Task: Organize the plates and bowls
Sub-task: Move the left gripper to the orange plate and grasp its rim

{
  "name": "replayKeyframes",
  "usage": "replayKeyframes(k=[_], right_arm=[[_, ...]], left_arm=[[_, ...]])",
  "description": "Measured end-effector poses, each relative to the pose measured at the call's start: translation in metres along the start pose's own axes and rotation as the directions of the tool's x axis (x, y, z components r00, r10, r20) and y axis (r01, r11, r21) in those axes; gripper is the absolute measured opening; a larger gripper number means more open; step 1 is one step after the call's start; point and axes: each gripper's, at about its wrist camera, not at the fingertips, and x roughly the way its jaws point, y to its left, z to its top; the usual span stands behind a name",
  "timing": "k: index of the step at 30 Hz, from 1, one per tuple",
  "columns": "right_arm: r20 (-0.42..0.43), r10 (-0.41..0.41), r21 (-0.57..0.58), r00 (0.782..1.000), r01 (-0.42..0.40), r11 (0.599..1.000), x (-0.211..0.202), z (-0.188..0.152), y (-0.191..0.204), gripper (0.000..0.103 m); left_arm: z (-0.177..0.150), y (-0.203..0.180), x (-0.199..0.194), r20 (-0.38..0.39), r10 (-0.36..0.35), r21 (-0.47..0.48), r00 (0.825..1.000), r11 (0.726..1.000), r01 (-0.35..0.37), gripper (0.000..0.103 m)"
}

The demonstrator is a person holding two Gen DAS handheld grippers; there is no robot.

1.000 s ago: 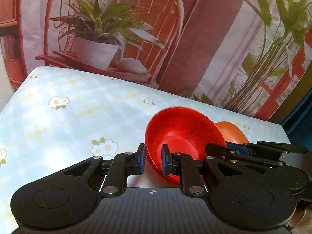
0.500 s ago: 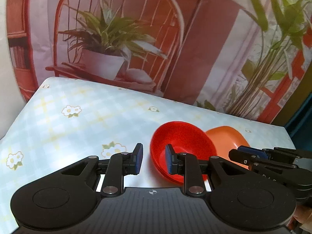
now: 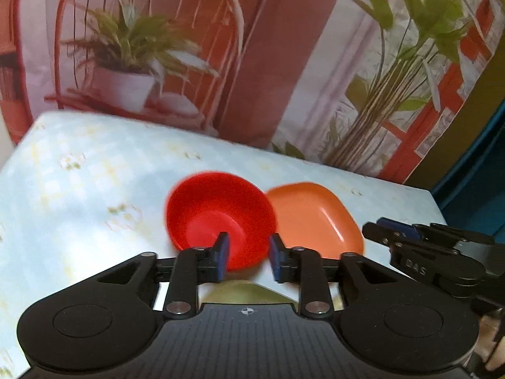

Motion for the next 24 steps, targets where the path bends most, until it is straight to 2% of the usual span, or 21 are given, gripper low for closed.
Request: replayKeyframes(k=[9, 16, 19, 24], right_arm=[[-0.018, -0.009, 0.017, 1.0, 0.009, 1.0, 0.017, -0.007, -0.036, 0.018], [-0.024, 0.02, 0.044, 1.0, -0.019, 0.999, 0.039, -0.006, -0.053, 0.019], [-0.031, 0.02, 0.046, 0.999, -0.018, 0.999, 0.049, -0.006, -0.059, 0.019], [-0.057, 0.028, 0.039, 0.998, -0.025, 0.999, 0.066, -0.007, -0.061, 0.019]], left_arm=[[-0.006, -0.037, 0.026, -0.084, -0.047, -0.022, 0.995, 0.999, 0.046, 0.039], [-0.003, -0.045, 0.063, -0.149, 0.001, -0.081, 0.989, 0.997, -0.013, 0.039], [-0.003, -0.044, 0.074, -0.161, 0.032, -0.087, 0.986, 0.995, -0.047, 0.039], [-0.002, -0.039, 0.086, -0.179, 0.047, -0.085, 0.983, 0.994, -0.063, 0.039]])
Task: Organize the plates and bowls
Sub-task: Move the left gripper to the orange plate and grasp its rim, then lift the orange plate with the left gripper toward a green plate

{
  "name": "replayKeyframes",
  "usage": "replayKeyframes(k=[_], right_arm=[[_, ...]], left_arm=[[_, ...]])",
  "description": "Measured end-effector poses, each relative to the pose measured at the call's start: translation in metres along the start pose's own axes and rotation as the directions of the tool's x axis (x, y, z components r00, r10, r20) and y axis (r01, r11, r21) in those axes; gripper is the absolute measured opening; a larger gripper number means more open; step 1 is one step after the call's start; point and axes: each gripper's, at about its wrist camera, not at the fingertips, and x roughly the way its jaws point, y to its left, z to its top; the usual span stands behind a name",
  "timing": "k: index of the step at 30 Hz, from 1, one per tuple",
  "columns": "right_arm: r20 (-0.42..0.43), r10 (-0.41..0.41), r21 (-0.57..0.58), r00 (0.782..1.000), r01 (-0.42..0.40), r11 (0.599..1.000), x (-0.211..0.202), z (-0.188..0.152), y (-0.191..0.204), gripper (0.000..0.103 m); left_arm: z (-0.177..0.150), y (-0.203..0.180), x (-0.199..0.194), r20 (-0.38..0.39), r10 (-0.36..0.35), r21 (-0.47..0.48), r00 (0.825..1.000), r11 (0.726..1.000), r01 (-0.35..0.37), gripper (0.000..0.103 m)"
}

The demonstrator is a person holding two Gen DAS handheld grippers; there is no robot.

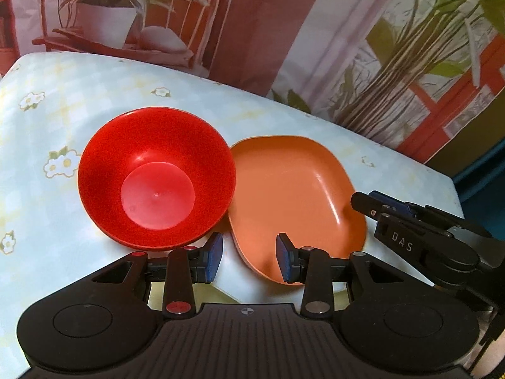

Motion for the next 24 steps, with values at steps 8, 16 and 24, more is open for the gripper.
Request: replayKeyframes(k=[8, 16, 24], right_arm=[[-0.033, 0.018, 0.0, 0.999, -0.018, 1.0, 0.017, -0.002, 0.005, 0.019], [-0.051, 0.017, 0.003, 0.999, -0.017, 1.0, 0.023, -0.005, 0.002, 0.009], [-0.012, 0.004, 0.055, 1.0, -0.003, 0.999, 0.005, -0.007, -0.009, 0.006]], left_arm=[[-0.001, 0.0, 0.013, -0.007, 0.0, 0.013, 1.0, 1.0, 0.0, 0.037], [-0.005, -0.002, 0.014, 0.0, -0.005, 0.049, 1.0, 0.999, 0.005, 0.014], [-0.005, -0.012, 0.002, 0.03, -0.036, 0.089, 0.999, 0.995, 0.034, 0.014]])
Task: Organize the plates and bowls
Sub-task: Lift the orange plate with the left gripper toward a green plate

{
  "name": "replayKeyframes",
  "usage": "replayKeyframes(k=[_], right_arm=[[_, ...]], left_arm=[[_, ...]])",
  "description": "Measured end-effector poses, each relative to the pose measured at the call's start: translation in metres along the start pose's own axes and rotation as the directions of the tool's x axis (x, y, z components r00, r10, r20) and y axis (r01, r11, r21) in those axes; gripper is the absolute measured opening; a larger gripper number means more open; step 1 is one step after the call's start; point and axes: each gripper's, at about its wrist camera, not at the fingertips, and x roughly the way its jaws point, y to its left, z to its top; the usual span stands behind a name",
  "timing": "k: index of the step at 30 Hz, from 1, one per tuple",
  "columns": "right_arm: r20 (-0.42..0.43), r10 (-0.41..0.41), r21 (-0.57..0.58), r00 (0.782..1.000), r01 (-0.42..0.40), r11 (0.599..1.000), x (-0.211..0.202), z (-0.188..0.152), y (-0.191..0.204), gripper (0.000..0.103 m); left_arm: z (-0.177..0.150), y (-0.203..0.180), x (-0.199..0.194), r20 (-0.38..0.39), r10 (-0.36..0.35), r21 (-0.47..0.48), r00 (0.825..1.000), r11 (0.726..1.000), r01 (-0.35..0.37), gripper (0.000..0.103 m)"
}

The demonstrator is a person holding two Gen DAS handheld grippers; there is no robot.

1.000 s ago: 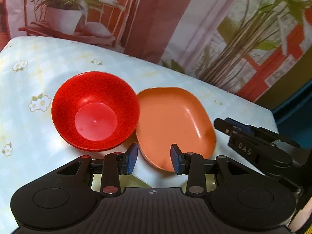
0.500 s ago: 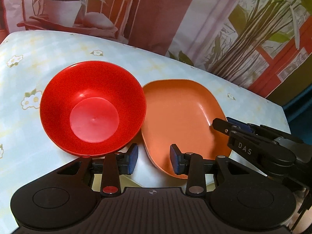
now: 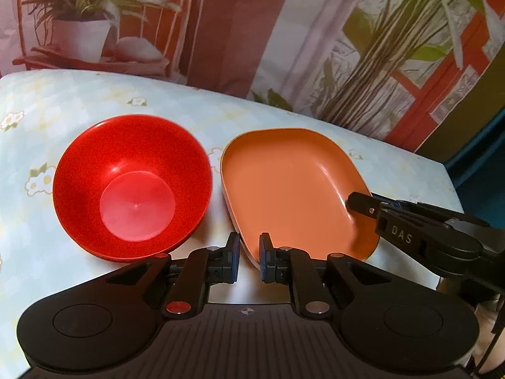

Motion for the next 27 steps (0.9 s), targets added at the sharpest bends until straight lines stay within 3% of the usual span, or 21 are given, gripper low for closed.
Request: replayKeyframes(k=[14, 27], right_arm=[[0.085, -0.012, 0.043, 0.996, 0.008, 0.999, -0.066, -0.013, -0.01, 0.006], [0.115, -0.041, 0.08, 0.993, 0.031, 0.996, -0.128, -0.067, -0.012, 0.007]], left_arm=[[-0.009, -0.023, -0.039, 0.053, -0.053, 0.073, 0.997, 0.996, 0.05, 0.014], [-0.051, -0.032, -0.074, 0.049, -0.121, 0.139, 0.991, 0.984, 0.113, 0.014]])
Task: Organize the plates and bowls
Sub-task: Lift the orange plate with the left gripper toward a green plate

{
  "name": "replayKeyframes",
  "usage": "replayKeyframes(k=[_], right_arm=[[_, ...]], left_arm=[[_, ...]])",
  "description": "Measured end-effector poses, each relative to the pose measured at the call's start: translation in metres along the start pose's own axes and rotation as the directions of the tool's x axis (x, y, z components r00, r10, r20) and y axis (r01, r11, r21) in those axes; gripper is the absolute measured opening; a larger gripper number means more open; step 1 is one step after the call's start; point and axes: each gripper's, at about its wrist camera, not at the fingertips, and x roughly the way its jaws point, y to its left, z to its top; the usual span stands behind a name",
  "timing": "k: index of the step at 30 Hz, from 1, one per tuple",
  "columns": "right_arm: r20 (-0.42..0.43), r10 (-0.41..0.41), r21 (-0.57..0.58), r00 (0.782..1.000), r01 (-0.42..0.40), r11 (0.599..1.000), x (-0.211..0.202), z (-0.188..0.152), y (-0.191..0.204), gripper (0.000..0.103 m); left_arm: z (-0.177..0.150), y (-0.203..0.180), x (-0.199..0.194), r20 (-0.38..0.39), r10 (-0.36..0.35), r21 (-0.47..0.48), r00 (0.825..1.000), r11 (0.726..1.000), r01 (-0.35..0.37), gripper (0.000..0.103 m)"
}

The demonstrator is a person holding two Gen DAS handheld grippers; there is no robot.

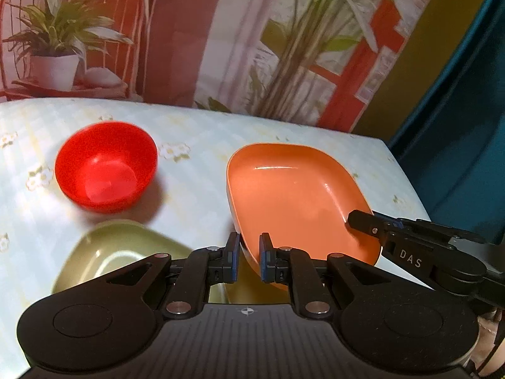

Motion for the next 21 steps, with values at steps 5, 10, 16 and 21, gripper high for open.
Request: replayKeyframes(k=[5, 10, 16, 21], right_arm=[[-0.018, -0.009, 0.008, 1.0, 0.009, 1.0, -0.014, -0.026, -0.004, 0.007], [-0.041, -0.018, -0.004, 0.999, 0.018, 1.0, -0.019, -0.045, -0.001, 0.007], [-0.047, -0.018, -0.018, 0.999, 0.017, 1.0, -0.015, -0.058, 0.003, 0.007], [-0.044, -0.027, -0.034, 0.999, 0.026, 0.999, -0.013, -0.065, 0.005, 0.007]], left_arm=[[-0.02, -0.002, -0.007, -0.009, -0.021, 0.027, 1.0, 0.999, 0.021, 0.014], [-0.035, -0.003, -0.004, -0.032, -0.015, 0.049, 0.999, 0.999, 0.016, 0.015], [-0.044, -0.002, -0.002, -0.038, 0.006, 0.059, 0.999, 0.998, -0.004, 0.015], [-0.046, -0.002, 0.0, -0.041, 0.011, 0.064, 0.999, 0.998, -0.008, 0.015]])
